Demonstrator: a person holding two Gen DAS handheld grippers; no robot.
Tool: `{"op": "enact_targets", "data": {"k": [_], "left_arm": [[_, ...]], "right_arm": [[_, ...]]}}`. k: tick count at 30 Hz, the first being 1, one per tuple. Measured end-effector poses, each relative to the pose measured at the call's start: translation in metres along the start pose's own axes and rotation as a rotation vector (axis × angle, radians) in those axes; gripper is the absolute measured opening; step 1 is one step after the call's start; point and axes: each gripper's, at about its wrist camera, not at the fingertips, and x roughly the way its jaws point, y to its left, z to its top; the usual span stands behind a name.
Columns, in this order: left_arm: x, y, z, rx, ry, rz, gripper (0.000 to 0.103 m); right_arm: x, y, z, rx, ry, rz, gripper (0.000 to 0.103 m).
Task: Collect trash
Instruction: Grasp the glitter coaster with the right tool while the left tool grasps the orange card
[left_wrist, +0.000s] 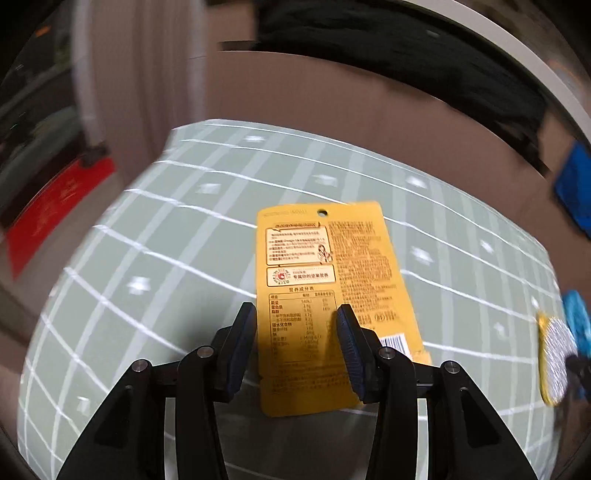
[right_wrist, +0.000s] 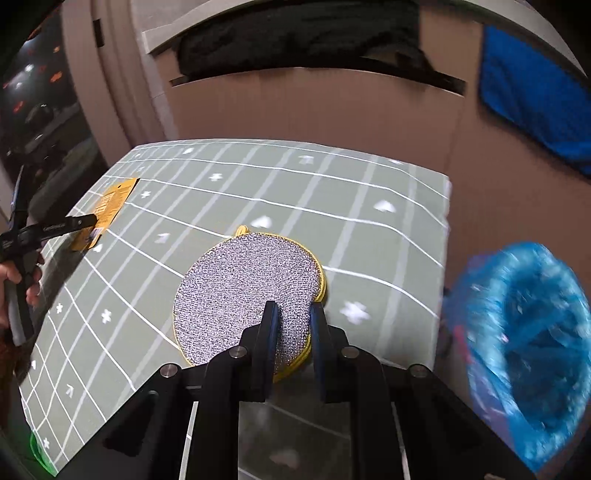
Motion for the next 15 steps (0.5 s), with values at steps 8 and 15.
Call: {"op": "enact_targets", "data": {"k": [8,15], "left_arm": [[-0.016,-0.014,-0.003,-0.062,0.066,-0.225,0.045],[-0.026,0.017,0.0,-0.211,0.072,-0.228,0.045]], "right_arm": [[-0.015,-0.008,-0.012,-0.005,-0.014,-0.002,0.02],[-0.042,0.037,0.012,-0.146,-0.153,0.028,0.038]]}}
